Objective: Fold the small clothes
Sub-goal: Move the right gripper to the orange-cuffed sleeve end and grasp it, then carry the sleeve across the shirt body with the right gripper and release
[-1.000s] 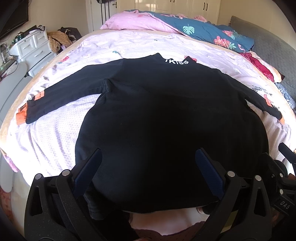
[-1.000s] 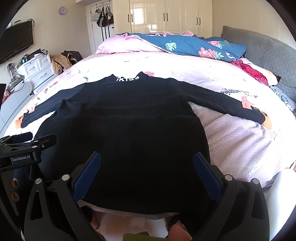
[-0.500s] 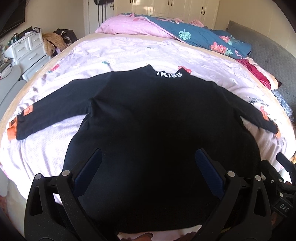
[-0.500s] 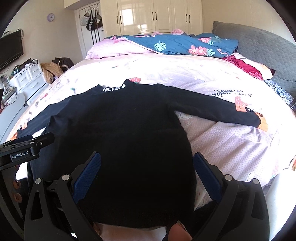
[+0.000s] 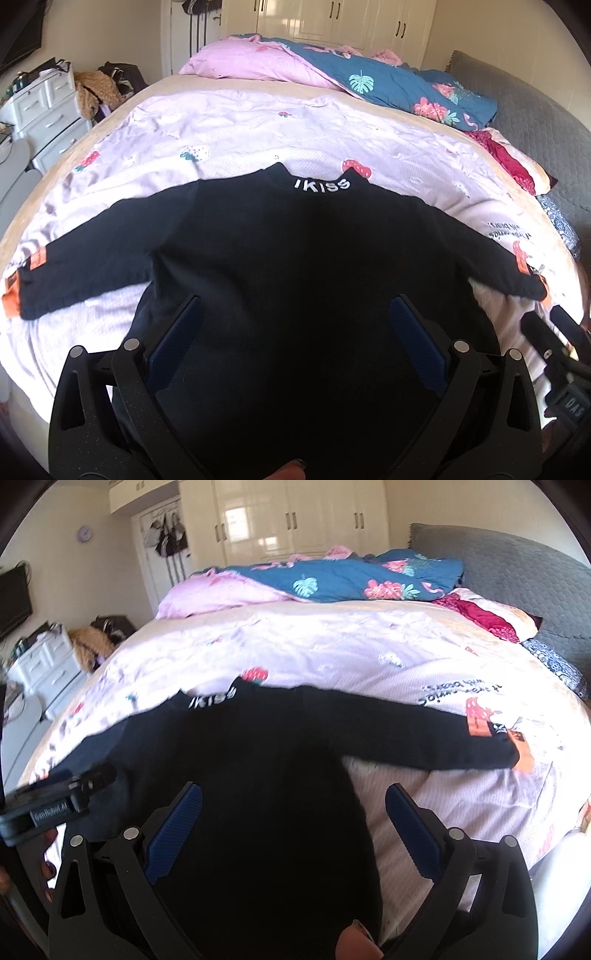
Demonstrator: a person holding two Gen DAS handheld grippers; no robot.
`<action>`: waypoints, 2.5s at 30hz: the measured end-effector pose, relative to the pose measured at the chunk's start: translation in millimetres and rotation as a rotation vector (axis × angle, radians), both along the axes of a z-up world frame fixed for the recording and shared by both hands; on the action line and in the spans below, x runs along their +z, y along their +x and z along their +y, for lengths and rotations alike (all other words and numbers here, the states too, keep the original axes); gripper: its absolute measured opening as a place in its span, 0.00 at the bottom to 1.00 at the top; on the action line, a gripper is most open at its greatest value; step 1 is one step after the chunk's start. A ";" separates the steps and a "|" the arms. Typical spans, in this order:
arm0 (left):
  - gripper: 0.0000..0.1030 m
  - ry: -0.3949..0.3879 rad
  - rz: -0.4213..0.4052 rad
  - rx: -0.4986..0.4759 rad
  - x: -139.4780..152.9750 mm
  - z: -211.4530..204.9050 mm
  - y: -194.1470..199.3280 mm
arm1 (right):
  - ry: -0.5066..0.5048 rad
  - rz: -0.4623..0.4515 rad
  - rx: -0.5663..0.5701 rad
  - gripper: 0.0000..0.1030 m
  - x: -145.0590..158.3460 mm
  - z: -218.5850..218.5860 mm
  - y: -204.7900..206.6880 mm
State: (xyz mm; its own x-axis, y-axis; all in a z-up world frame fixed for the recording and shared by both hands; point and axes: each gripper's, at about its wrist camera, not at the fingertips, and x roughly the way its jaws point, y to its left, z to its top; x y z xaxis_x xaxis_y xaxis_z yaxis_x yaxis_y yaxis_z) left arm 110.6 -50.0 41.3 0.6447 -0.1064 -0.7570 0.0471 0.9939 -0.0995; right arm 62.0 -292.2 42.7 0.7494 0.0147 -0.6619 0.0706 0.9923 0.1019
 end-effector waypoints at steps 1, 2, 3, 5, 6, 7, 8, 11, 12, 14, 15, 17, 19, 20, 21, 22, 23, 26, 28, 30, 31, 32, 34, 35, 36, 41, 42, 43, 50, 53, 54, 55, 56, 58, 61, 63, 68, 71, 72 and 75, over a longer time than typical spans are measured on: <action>0.92 -0.001 0.001 -0.002 1.0 -1.1 5.0 | 0.004 -0.005 -0.016 0.96 3.4 -2.5 5.8; 0.92 -0.001 0.001 0.000 1.8 -2.0 10.4 | 0.007 -0.007 -0.021 0.96 4.7 -3.6 9.0; 0.92 0.000 0.001 0.004 2.6 -2.2 14.9 | 0.012 -0.009 -0.030 0.96 7.0 -5.8 14.8; 0.92 -0.002 -0.002 0.006 4.9 -3.5 23.7 | 0.017 -0.010 -0.050 0.96 10.7 -9.5 23.4; 0.92 0.001 -0.005 0.008 5.9 -4.7 29.0 | 0.022 -0.013 -0.064 0.96 12.8 -12.9 29.0; 0.92 0.006 -0.006 0.011 6.6 -5.8 33.9 | 0.026 -0.014 -0.073 0.96 14.1 -15.7 32.4; 0.92 0.005 -0.007 0.010 7.1 -6.4 37.3 | 0.031 -0.015 -0.087 0.96 15.6 -19.1 37.1; 0.92 0.018 -0.007 -0.002 6.7 -12.3 51.4 | 0.035 -0.021 -0.142 0.96 18.2 -30.2 48.9; 0.92 0.018 -0.007 -0.010 7.0 -14.3 55.0 | 0.043 -0.023 -0.165 0.96 18.8 -35.6 53.8; 0.92 0.015 -0.006 -0.020 5.8 -17.9 62.0 | 0.055 -0.019 -0.197 0.96 18.4 -43.4 60.5; 0.92 0.012 -0.006 -0.027 4.5 -21.3 66.9 | 0.062 -0.019 -0.211 0.96 18.0 -47.8 63.7; 0.92 0.011 -0.004 -0.035 1.9 -24.3 72.4 | 0.064 -0.022 -0.245 0.96 16.5 -56.3 69.8; 0.92 0.014 0.000 -0.048 -2.2 -31.4 80.4 | 0.064 -0.023 -0.285 0.96 13.8 -65.8 76.0; 0.92 0.012 0.004 -0.058 -4.4 -34.7 84.3 | 0.065 -0.023 -0.300 0.96 12.1 -69.1 77.8; 0.92 0.010 0.007 -0.065 -6.0 -37.4 86.8 | 0.063 -0.023 -0.318 0.96 10.3 -73.0 79.4; 0.92 0.009 0.008 -0.073 -8.0 -40.6 89.9 | 0.065 -0.025 -0.343 0.96 7.7 -78.8 81.5; 0.92 0.009 0.010 -0.077 -9.4 -42.8 92.4 | 0.065 -0.026 -0.361 0.96 5.5 -83.4 82.9; 0.92 0.013 0.018 -0.094 -16.8 -51.6 100.1 | 0.061 -0.014 -0.398 0.96 -3.8 -98.7 87.4; 0.92 0.025 0.021 -0.107 -21.9 -57.6 105.2 | 0.062 -0.003 -0.423 0.96 -10.7 -108.7 89.0; 0.92 0.030 0.028 -0.118 -27.7 -61.9 110.1 | 0.065 0.008 -0.439 0.96 -17.0 -117.3 90.4; 0.92 0.030 0.031 -0.124 -29.9 -64.0 112.4 | 0.064 0.012 -0.453 0.96 -20.9 -123.8 91.1; 0.92 0.029 0.033 -0.138 -32.8 -66.7 114.9 | 0.065 0.015 -0.465 0.96 -23.7 -127.6 91.8; 0.92 0.031 0.035 -0.163 -36.5 -70.9 118.1 | 0.064 0.023 -0.486 0.96 -29.3 -135.2 92.3; 0.92 0.035 0.034 -0.170 -38.5 -73.3 119.6 | 0.062 0.028 -0.498 0.96 -32.8 -140.3 92.5; 0.92 0.040 0.034 -0.176 -40.3 -75.4 120.6 | 0.064 0.034 -0.510 0.96 -36.3 -145.4 92.5; 0.92 0.041 0.058 -0.221 -56.5 -86.4 128.0 | 0.092 0.058 -0.584 0.96 -51.7 -172.9 89.3; 0.92 0.042 0.065 -0.235 -60.1 -88.0 128.7 | 0.091 0.060 -0.602 0.96 -53.9 -175.9 87.8; 0.92 0.050 0.075 -0.246 -65.5 -90.3 129.6 | 0.094 0.065 -0.630 0.96 -57.8 -182.2 86.0; 0.92 0.058 0.112 -0.269 -85.5 -97.8 132.2 | 0.192 0.121 -0.744 0.96 -84.3 -222.9 78.5; 0.92 0.042 0.117 -0.260 -87.4 -91.5 134.1 | 0.241 0.137 -0.787 0.96 -94.2 -241.6 77.0; 0.92 0.036 0.120 -0.256 -87.7 -89.4 134.5 | 0.264 0.143 -0.798 0.96 -98.1 -248.3 76.5; 0.92 0.029 0.122 -0.248 -87.8 -86.6 135.3 | 0.299 0.153 -0.813 0.96 -103.3 -256.7 76.3; 0.92 0.024 0.123 -0.240 -87.8 -83.7 136.8 | 0.333 0.149 -0.822 0.96 -106.3 -262.9 75.7; 0.92 0.023 0.127 -0.211 -86.8 -75.0 140.4 | 0.377 0.113 -0.830 0.96 -106.4 -272.6 74.4; 0.92 0.015 0.140 -0.174 -81.0 -62.5 143.3 | 0.413 0.050 -0.831 0.58 -100.7 -278.9 70.2; 0.92 0.003 0.130 -0.152 -74.2 -53.8 143.9 | 0.432 0.018 -0.840 0.36 -97.7 -282.3 65.9; 0.92 -0.028 0.117 -0.134 -57.2 -36.0 140.7 | 0.432 -0.081 -0.755 0.13 -72.5 -272.1 62.6; 0.92 -0.048 0.099 -0.132 -45.7 -30.9 137.8 | 0.402 -0.129 -0.665 0.12 -51.2 -256.5 68.8; 0.92 -0.060 0.085 -0.129 -40.4 -27.9 135.9 | 0.387 -0.144 -0.628 0.12 -42.8 -247.4 71.3; 0.92 -0.074 0.064 -0.129 -29.6 -25.7 133.1 | 0.359 -0.173 -0.545 0.12 -25.0 -226.7 78.9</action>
State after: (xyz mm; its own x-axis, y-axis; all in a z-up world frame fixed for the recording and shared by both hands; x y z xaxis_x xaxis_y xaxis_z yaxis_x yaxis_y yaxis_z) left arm 243.8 -75.6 11.6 0.5725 -0.2426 -0.7832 0.1653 0.9698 -0.1795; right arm 140.9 -518.9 17.7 0.8069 -0.1988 -0.5562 0.5043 0.7222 0.4734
